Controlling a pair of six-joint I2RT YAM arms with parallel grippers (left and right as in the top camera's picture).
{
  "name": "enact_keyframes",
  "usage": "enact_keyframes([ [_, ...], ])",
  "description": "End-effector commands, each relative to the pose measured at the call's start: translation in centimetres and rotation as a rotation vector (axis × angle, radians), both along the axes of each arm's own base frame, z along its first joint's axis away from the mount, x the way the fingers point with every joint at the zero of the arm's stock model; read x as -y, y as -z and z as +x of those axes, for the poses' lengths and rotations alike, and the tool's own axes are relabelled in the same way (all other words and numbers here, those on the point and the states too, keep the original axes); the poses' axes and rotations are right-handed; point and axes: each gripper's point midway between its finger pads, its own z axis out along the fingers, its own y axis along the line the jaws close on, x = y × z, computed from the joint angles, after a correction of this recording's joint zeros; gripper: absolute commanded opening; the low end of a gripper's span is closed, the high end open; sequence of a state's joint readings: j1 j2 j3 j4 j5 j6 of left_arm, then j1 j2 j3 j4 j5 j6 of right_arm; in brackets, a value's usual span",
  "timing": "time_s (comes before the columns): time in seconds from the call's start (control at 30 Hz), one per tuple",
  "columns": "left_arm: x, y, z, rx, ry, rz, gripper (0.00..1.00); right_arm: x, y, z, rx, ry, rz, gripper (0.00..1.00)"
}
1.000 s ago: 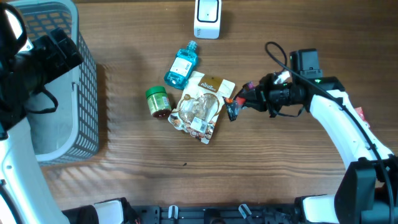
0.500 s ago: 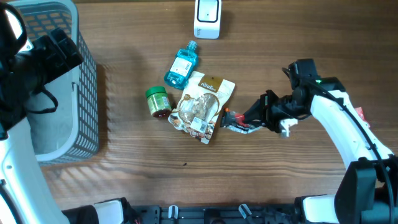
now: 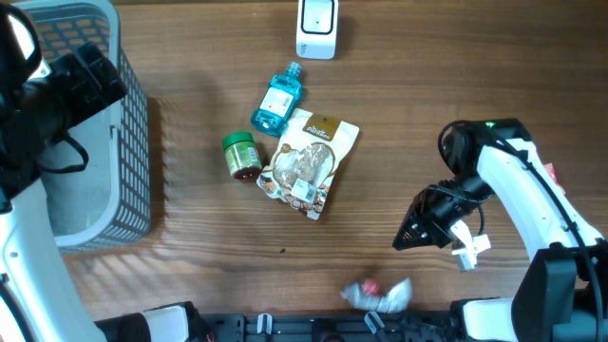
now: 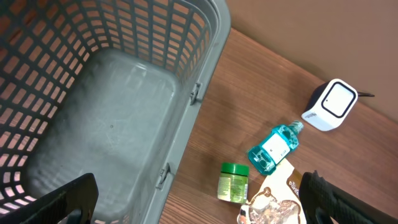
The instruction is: Scan the item barcode
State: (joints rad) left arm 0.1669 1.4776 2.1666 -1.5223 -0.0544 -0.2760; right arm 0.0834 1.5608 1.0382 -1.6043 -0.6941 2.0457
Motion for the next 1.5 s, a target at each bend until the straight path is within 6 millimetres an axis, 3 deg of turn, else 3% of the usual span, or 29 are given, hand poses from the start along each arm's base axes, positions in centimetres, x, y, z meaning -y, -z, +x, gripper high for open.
enact_keyframes([
  [0.0,-0.2,-0.2,0.1,0.006,-0.006,-0.003,1.0,-0.7,-0.7,0.1,-0.004,0.026,0.028,0.05],
  [0.07,-0.2,-0.2,0.1,0.006,-0.006,-0.003,1.0,-1.2,-0.3,1.3,0.051,0.04,0.06,0.05],
  [0.13,-0.2,-0.2,0.1,0.006,-0.006,-0.003,1.0,-0.3,1.7,3.5,0.195,-0.008,-0.001,0.04],
  [0.17,-0.2,-0.2,0.1,0.006,-0.006,-0.003,1.0,0.7,2.9,4.5,0.318,-0.115,-0.028,0.08],
  [0.2,-0.2,-0.2,0.1,0.006,-0.006,-0.003,1.0,1.4,3.8,6.0,0.486,-0.265,-0.018,0.21],
  [0.23,-0.2,-0.2,0.1,0.006,-0.006,-0.003,1.0,1.7,4.5,8.2,0.665,-0.396,-0.001,0.26],
  [0.27,-0.2,-0.2,0.1,0.006,-0.006,-0.003,1.0,1.7,4.8,11.0,0.88,-0.548,0.02,0.22],
  [0.3,-0.2,-0.2,0.1,0.006,-0.006,-0.003,1.0,1.5,4.7,13.2,1.049,-0.676,0.037,0.36],
  [0.33,-0.2,-0.2,0.1,0.006,-0.006,-0.003,1.0,1.3,4.3,15.5,1.241,-0.849,0.054,1.0],
  [0.4,-0.2,-0.2,0.1,0.006,-0.006,-0.003,1.0,1.1,3.9,17.1,1.406,-1.056,0.075,1.0],
  [0.53,-0.2,-0.2,0.1,0.007,-0.006,-0.004,1.0,0.9,3.7,17.5,1.538,-1.313,0.128,1.0],
  [0.6,-0.2,-0.2,0.1,0.006,-0.006,-0.003,1.0,0.7,3.8,16.9,1.564,-1.443,0.163,1.0],
  [0.73,-0.2,-0.2,0.1,0.007,-0.006,-0.004,1.0,0.3,3.6,14.3,1.481,-1.54,0.198,1.0],
  [0.83,-0.2,-0.2,0.1,0.007,-0.006,-0.004,1.0,-0.9,1.4,12.4,1.538,-1.756,0.224,1.0],
  [0.97,-0.2,-0.2,0.1,0.006,-0.006,-0.003,1.0,-3.0,-0.4,8.0,1.613,-2.048,0.436,1.0],
  [1.1,-0.2,-0.2,0.1,0.006,-0.006,-0.003,1.0,-3.7,-0.2,7.3,1.578,-2.055,0.433,1.0],
  [1.17,-0.2,-0.2,0.1,0.006,-0.006,-0.003,1.0,-5.1,-0.4,6.1,1.63,-1.93,0.526,1.0],
  [1.23,-0.2,-0.2,0.1,0.007,-0.006,-0.004,1.0,-4.7,0.8,5.3,1.581,-1.894,0.536,1.0],
  [1.33,-0.2,-0.2,0.1,0.007,-0.006,-0.004,1.0,-3.2,5.1,2.4,1.407,-1.767,0.539,1.0],
  [1.47,-0.2,-0.2,0.1,0.007,-0.006,-0.004,1.0,-3.9,8.5,-1.4,1.388,-1.622,0.673,1.0],
])
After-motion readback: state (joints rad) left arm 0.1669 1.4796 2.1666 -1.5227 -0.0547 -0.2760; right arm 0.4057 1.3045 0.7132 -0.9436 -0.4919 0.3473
